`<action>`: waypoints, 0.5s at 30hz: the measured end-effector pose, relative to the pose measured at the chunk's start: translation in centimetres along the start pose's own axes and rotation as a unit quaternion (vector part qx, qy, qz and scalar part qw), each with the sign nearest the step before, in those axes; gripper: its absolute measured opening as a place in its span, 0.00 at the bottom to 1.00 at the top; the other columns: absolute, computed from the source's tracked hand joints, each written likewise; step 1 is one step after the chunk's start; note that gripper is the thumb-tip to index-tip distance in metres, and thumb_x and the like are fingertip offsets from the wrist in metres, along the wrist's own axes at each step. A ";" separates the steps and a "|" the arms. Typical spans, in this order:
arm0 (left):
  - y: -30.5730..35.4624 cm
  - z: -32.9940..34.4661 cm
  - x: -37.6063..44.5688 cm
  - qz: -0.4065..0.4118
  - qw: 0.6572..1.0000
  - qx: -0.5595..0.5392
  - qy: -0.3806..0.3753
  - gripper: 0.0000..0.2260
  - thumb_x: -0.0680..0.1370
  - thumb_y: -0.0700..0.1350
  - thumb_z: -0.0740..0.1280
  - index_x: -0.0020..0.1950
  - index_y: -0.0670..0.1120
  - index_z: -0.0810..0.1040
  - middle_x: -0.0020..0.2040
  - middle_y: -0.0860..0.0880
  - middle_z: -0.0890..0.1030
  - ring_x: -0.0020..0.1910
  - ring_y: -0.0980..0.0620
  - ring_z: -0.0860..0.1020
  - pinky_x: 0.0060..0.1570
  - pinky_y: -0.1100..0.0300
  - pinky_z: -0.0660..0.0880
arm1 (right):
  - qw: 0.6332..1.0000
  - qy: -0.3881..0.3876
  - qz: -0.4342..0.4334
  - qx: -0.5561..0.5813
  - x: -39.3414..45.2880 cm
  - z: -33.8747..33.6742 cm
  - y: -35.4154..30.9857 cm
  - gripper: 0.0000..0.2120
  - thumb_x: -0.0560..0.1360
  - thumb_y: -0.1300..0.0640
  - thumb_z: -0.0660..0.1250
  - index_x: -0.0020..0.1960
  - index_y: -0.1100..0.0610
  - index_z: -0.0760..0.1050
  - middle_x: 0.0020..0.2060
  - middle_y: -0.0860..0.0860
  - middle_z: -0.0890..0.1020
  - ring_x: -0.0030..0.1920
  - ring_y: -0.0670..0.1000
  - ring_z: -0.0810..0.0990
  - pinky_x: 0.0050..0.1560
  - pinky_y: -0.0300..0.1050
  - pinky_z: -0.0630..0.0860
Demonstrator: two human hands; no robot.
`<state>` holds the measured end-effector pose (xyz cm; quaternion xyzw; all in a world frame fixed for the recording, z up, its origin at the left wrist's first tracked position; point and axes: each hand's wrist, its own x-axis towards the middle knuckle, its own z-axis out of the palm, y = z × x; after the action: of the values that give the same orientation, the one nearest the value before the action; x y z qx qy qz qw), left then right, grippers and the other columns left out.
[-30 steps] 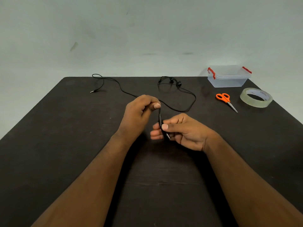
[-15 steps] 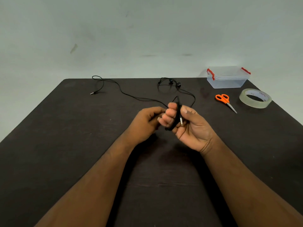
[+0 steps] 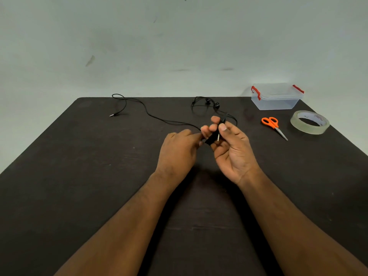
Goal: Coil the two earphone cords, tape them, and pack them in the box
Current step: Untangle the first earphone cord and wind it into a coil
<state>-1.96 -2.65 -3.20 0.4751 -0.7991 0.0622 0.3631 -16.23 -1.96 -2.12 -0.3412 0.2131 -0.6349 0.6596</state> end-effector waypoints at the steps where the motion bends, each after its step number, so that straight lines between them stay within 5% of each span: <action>1: -0.3 0.1 -0.1 -0.040 0.998 -0.046 0.005 0.06 0.77 0.41 0.67 0.51 0.46 0.83 0.35 0.49 0.77 0.34 0.48 0.76 0.37 0.52 0.74 | 1.000 -0.008 0.006 -0.007 0.0 0.0 0.0 0.10 0.75 0.61 0.63 0.53 0.62 0.78 0.37 0.52 0.81 0.46 0.53 0.82 0.62 0.50 0.75; 4: -1.1 0.1 -0.4 -0.139 0.973 -0.186 0.008 0.08 0.78 0.43 0.67 0.55 0.48 0.83 0.38 0.52 0.80 0.38 0.55 0.79 0.41 0.56 0.76 | 1.000 -0.014 0.013 0.013 0.0 0.1 0.0 0.08 0.77 0.62 0.61 0.52 0.62 0.77 0.36 0.52 0.79 0.43 0.51 0.81 0.66 0.54 0.71; 8: -0.1 0.3 -0.4 -0.119 0.957 -0.247 -0.098 0.09 0.79 0.42 0.65 0.57 0.48 0.82 0.33 0.56 0.78 0.33 0.63 0.76 0.38 0.71 0.70 | 0.999 0.009 -0.007 0.041 0.2 0.2 -0.1 0.08 0.80 0.64 0.56 0.49 0.60 0.74 0.38 0.53 0.81 0.51 0.55 0.83 0.65 0.52 0.73; 11: 0.4 0.7 -0.2 -0.083 0.968 -0.211 -0.106 0.09 0.78 0.45 0.64 0.56 0.49 0.81 0.32 0.55 0.79 0.33 0.61 0.77 0.45 0.59 0.74 | 0.999 0.012 -0.038 0.006 0.4 0.1 0.0 0.10 0.81 0.64 0.53 0.48 0.59 0.72 0.50 0.57 0.84 0.61 0.57 0.79 0.67 0.49 0.71; 15: 0.0 1.2 -0.3 -0.105 0.970 -0.193 -0.102 0.13 0.78 0.46 0.64 0.61 0.54 0.78 0.36 0.57 0.82 0.38 0.60 0.80 0.61 0.41 0.69 | 0.969 -0.016 -0.117 -0.217 0.4 -0.2 0.6 0.10 0.82 0.65 0.53 0.50 0.58 0.72 0.61 0.57 0.79 0.66 0.52 0.75 0.67 0.45 0.69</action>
<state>-2.49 -2.95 -4.28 0.4814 -0.7744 -0.1805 0.3688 -15.90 -2.40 -2.67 -0.5091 0.2940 -0.6405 0.4941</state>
